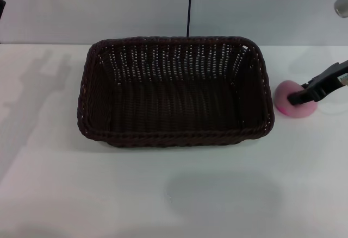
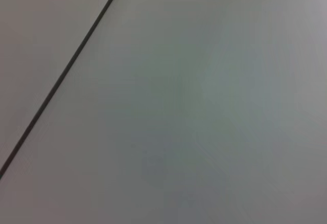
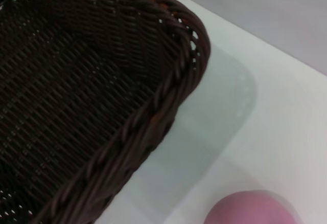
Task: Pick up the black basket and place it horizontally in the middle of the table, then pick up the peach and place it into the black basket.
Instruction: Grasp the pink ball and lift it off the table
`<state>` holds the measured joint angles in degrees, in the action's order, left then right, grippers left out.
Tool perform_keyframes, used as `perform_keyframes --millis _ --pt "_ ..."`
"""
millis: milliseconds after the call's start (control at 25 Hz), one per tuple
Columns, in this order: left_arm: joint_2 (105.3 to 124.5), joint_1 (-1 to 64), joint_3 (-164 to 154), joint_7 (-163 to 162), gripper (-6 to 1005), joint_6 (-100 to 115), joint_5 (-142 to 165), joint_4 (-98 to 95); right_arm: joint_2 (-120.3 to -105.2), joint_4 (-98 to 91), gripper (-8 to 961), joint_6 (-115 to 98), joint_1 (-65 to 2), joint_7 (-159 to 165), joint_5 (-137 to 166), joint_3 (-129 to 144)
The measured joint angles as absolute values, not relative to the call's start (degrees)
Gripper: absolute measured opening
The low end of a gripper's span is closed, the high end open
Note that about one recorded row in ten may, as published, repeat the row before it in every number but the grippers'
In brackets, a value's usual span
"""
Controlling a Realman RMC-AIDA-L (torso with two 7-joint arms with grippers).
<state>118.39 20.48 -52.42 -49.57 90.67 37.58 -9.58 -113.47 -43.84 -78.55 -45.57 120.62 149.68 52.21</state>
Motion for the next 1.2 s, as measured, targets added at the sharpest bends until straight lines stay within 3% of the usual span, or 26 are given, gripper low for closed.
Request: perform_keyframes --millis 80,360,920,1200 --pt "118.39 20.48 -52.61 -49.57 513 90.67 37.60 -9.57 -113.69 -44.13 383 -78.66 -45.48 120.56 149.68 52.47" --pt "118.32 20.43 -52.77 -49.63 513 90.76 37.43 -9.10 -113.83 -44.76 250 -78.53 -45.17 120.45 149.33 52.50" --pt "118.19 20.14 -52.78 -50.53 513 90.85 37.24 -9.04 -115.65 -54.70 155 -78.95 -40.31 121.35 149.06 50.86" --pt "118.14 20.49 -52.82 -51.05 513 90.79 37.54 -9.47 -118.10 -66.74 100 -78.85 -38.80 123.04 145.96 47.81"
